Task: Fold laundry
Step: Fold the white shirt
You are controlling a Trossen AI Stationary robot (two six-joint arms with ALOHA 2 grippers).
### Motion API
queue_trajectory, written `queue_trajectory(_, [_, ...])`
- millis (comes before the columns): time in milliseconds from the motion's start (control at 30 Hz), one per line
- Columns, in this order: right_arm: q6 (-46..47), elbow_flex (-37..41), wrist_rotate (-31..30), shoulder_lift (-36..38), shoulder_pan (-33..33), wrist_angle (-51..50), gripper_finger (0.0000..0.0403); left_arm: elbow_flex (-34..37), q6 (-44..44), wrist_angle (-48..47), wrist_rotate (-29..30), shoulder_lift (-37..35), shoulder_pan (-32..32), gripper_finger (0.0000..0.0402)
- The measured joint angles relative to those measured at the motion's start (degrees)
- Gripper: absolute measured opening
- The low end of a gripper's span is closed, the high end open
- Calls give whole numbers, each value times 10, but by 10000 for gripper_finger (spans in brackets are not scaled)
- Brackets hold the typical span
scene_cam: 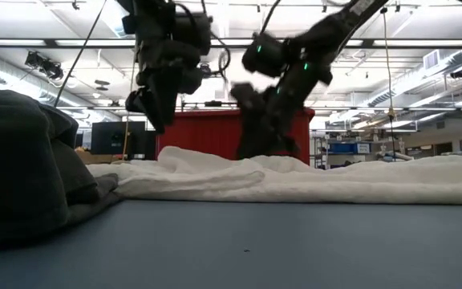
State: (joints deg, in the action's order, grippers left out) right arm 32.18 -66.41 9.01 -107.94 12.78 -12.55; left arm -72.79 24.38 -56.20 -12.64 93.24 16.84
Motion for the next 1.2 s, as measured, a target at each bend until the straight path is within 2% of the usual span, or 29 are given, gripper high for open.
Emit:
queue_trajectory(133, [-41,0,-28,61,12,-40,131,0,13,35,25,22,-44,154])
queue_trajectory(267, [-70,-1,-55,98,27,-167,130,0,39,53,60,65,-49,146])
queue_trajectory(433, [-107,40,-66,119,32,-286,130,1,45,71,19,139,-38,142])
queue_trajectory(667, [-44,184,-47,175,15,-259,130,-1,17,100,-3,196,-19,141])
queue_trajectory(800, [9,246,-39,215,-9,-222,130,-2,-10,183,-6,204,22,141])
queue_trajectory(1000, [77,275,-70,267,-31,-215,130,-4,-88,299,47,208,111,141])
queue_trajectory(1200, [101,272,-111,330,-15,-242,130,-56,-138,243,61,210,185,141])
